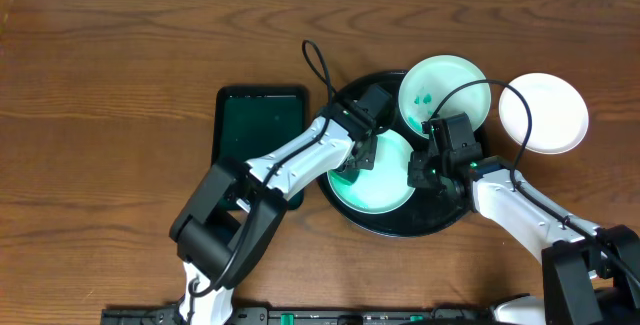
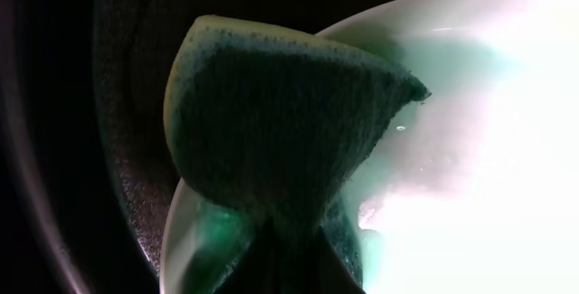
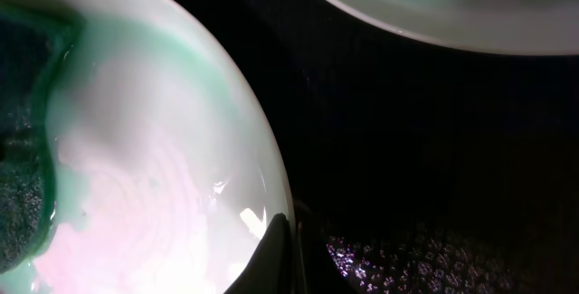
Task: Clean dirty plates on tray and stack at the side
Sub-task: 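Scrub the white plate's surface with the sponge in the left gripper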
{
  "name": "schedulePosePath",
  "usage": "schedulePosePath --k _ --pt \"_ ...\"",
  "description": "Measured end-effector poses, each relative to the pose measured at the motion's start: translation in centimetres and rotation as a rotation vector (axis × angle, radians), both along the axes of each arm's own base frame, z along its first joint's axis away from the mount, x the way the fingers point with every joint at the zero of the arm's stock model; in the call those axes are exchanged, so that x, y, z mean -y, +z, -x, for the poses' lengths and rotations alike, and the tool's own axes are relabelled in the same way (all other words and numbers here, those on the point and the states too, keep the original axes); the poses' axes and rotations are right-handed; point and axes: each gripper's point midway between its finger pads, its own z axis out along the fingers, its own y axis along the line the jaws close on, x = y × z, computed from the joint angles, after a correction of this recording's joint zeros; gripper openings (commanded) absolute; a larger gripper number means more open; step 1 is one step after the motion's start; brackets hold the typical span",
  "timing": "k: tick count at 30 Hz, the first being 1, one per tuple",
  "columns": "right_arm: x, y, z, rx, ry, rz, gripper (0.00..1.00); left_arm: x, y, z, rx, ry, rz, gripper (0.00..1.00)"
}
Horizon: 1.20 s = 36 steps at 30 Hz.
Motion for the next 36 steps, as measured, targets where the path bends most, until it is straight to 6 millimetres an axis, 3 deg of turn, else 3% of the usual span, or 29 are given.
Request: schedulePosePath --k 7,17,22,30,32,36 --pt "0.1 0.0 0.0 0.003 -0.002 0.003 0.01 0.9 0.0 0.2 -0.060 -0.024 0.093 0.07" --pt "1.0 -0.1 -0.4 0.020 -0.024 0.054 0.01 5.4 1.0 2.5 -0.245 -0.158 0.400 0.07" --pt "1.0 -0.1 -0.4 0.018 -0.023 0.053 0.01 6.2 2.4 3.3 -0.273 -0.181 0.461 0.07" --pt "0.8 -0.1 -0.3 0.016 -0.018 0.042 0.01 2.6 7.4 1.4 -0.063 -0.123 0.308 0.07" --pt "0.8 -0.1 -0.3 0.016 -0.017 0.040 0.01 1.8 7.5 0.9 -0.031 -0.106 0.265 0.07" --pt "0.7 -0.1 -0.3 0.016 -0.016 0.037 0.01 0.5 5.6 0.7 -0.030 -0.067 0.183 0.07"
